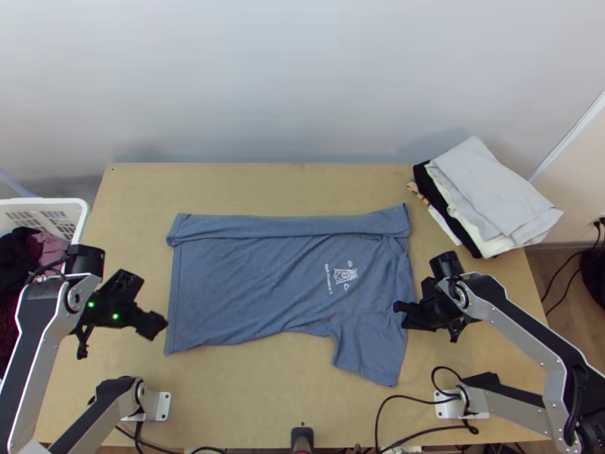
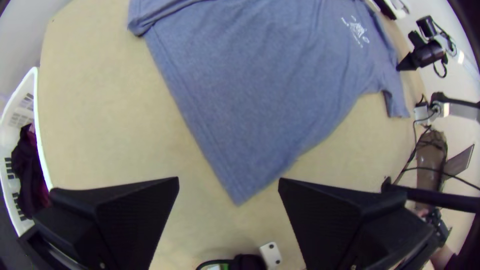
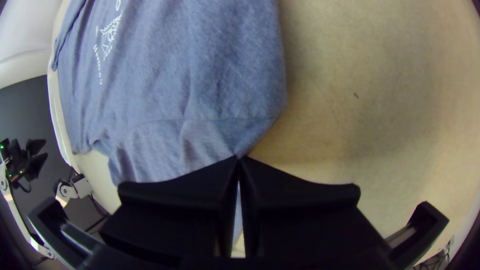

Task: Fold the t-shirt

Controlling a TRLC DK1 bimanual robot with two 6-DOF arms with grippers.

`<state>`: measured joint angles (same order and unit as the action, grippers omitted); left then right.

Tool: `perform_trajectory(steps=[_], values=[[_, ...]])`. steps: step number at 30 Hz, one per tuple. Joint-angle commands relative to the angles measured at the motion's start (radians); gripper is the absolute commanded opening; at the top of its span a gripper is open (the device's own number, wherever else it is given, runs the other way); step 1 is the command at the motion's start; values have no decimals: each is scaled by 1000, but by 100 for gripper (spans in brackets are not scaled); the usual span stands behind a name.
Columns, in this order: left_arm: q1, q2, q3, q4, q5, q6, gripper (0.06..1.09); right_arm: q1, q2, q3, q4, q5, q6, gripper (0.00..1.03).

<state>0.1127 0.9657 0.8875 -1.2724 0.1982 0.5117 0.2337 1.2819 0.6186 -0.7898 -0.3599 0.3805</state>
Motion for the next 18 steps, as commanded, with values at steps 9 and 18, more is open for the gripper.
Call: perform_trajectory(steps=[9, 18], values=[[-114, 10, -162, -41, -83, 116, 61, 3, -12, -30, 1, -5, -17, 3], [-160, 94, -223, 61, -132, 82, 81, 6, -13, -25, 1, -4, -17, 3]])
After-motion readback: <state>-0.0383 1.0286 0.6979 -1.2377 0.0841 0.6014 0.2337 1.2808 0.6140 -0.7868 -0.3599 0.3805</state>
